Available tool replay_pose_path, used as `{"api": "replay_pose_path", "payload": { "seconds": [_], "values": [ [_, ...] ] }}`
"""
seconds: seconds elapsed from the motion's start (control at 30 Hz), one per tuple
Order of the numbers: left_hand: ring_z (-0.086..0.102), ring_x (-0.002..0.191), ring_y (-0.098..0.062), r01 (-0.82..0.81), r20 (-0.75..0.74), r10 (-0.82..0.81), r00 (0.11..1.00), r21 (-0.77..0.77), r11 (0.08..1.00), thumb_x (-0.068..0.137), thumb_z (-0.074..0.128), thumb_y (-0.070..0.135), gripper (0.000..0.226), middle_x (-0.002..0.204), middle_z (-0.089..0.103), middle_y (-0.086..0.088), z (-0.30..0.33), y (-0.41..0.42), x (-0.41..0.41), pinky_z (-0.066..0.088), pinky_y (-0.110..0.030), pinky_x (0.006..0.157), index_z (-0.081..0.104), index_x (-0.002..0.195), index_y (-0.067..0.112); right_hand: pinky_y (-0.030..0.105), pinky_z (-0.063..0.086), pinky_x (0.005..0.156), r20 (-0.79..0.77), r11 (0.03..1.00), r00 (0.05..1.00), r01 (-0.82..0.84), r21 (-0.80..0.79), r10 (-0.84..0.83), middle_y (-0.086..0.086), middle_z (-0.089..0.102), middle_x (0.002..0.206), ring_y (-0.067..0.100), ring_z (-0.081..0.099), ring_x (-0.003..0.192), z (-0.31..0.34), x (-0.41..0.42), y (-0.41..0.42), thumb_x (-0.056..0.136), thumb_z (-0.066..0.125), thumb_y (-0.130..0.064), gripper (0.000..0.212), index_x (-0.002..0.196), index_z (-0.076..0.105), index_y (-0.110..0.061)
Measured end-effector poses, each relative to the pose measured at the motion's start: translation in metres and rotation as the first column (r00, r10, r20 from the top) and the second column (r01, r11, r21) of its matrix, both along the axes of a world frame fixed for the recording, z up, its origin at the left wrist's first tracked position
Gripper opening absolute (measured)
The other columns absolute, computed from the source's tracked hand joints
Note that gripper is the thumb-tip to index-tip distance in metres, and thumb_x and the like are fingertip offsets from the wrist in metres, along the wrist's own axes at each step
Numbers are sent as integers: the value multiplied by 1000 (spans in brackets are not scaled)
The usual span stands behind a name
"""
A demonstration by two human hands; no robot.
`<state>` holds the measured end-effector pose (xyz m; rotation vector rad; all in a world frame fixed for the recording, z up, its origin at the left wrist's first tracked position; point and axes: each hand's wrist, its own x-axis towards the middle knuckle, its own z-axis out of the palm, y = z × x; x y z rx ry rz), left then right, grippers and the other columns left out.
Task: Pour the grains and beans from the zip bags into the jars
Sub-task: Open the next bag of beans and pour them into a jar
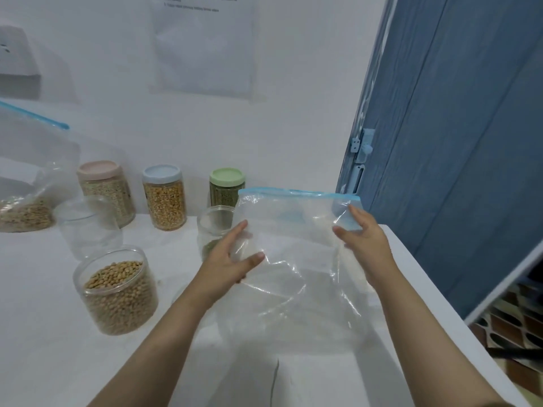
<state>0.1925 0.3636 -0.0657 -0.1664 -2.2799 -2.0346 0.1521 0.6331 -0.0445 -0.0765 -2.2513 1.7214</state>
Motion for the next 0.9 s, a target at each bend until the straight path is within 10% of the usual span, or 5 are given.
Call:
{"api": "replay_pose_path", "payload": {
  "seconds": [0.2,0.33,0.57,0.8,0.9],
  "values": [
    [50,48,-2,-131,-65,128,990,-57,990,84,60,-8,67,123,62,2,12,1,-6,44,-17,54,53,133,38,36,40,108,234,947,972,-63,317,-14,-3,42,152,23,52,124,-16,0,10,97,63,-30,66,155,31,-28],
    [61,69,-10,-241,-129,224,966,-143,960,81,55,-7,72,139,51,10,13,7,-6,46,-16,61,50,141,33,47,27,111,418,666,862,-135,733,-286,1,18,163,38,28,140,-37,13,24,93,57,-52,79,157,12,-38],
    [61,107,-30,-253,-143,227,963,-203,946,80,57,-4,73,144,48,10,4,13,-14,53,-35,88,48,144,31,44,37,109,410,834,873,-7,551,-263,10,37,152,34,39,136,-51,34,36,91,62,-51,85,158,13,-30],
    [50,42,1,-229,11,231,973,-93,969,83,57,-7,69,106,67,-7,7,35,-26,43,-11,49,53,139,33,35,36,101,177,949,948,222,224,-264,2,43,151,27,42,136,-12,58,33,95,58,-44,71,157,25,-33],
    [47,43,-1,-155,-16,156,988,66,986,86,57,-11,65,132,59,8,8,55,-38,43,-12,49,53,139,28,32,37,96,69,950,961,250,186,-267,-4,48,139,20,46,126,-1,67,32,94,62,-42,72,156,26,-35]
  ]
}}
